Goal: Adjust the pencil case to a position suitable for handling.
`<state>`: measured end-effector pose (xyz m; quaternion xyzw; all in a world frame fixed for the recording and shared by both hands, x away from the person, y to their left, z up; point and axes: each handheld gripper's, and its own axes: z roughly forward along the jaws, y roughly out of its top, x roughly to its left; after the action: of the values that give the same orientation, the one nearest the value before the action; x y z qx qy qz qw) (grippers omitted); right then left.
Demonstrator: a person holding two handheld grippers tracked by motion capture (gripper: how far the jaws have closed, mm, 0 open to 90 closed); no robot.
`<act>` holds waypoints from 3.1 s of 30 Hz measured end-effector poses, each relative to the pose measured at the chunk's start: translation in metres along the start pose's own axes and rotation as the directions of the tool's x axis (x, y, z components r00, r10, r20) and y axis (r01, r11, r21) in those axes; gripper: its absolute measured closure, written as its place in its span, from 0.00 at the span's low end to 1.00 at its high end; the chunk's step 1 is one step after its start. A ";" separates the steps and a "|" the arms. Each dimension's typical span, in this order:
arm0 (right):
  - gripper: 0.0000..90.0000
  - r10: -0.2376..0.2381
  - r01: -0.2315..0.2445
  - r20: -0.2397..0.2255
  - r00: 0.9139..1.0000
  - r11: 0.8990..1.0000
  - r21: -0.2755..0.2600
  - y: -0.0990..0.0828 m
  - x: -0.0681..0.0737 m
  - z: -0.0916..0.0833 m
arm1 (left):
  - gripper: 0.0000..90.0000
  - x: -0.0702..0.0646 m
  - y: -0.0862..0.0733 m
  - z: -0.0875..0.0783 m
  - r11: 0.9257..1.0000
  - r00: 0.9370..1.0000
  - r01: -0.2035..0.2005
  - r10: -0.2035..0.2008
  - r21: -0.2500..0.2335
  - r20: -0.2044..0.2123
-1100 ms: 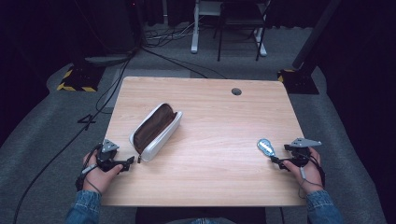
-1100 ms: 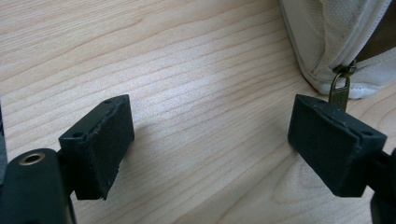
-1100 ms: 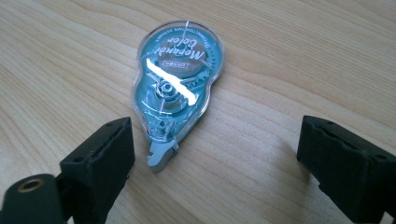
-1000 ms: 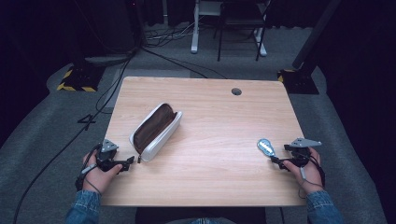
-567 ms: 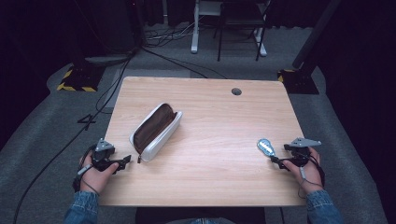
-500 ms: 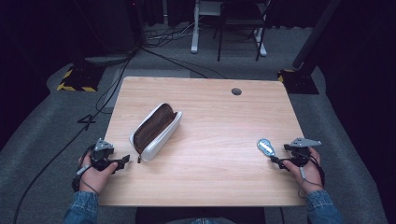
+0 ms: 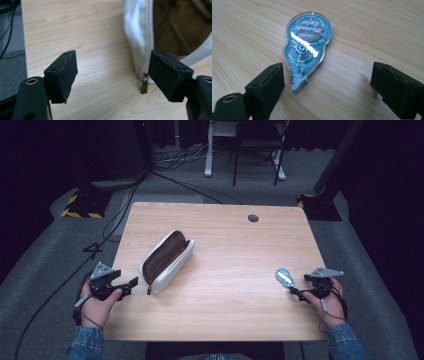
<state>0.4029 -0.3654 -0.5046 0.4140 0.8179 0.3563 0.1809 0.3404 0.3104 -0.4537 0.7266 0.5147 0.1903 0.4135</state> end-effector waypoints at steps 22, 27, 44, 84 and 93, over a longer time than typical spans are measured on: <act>0.15 -0.001 0.001 0.001 1.000 1.000 -0.003 -0.001 0.001 -0.001 | 0.26 -0.021 0.022 0.032 0.998 0.999 -0.030 0.032 -0.058 0.026; 0.16 0.001 -0.001 0.002 1.000 1.000 -0.005 -0.001 0.002 -0.001 | 0.26 -0.023 0.025 0.047 0.999 0.999 -0.025 0.027 -0.043 0.031; 0.17 0.002 -0.002 0.002 1.000 1.000 -0.006 -0.003 0.004 -0.003 | 0.52 -0.018 0.015 0.077 0.999 0.996 0.030 -0.033 0.039 0.080; 0.17 0.002 -0.002 0.001 1.000 1.000 -0.006 -0.003 0.004 -0.003 | 0.92 -0.052 0.031 0.064 0.998 0.954 0.057 -0.054 -0.003 0.294; 0.17 0.002 -0.002 0.001 1.000 1.000 -0.006 -0.003 0.004 -0.003 | 0.93 -0.079 0.037 0.060 1.000 0.933 0.002 0.001 -0.009 0.359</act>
<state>0.3973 -0.3651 -0.5045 0.4144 0.8163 0.3587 0.1825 0.3730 0.2098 -0.4470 0.7472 0.4297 0.0566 0.5038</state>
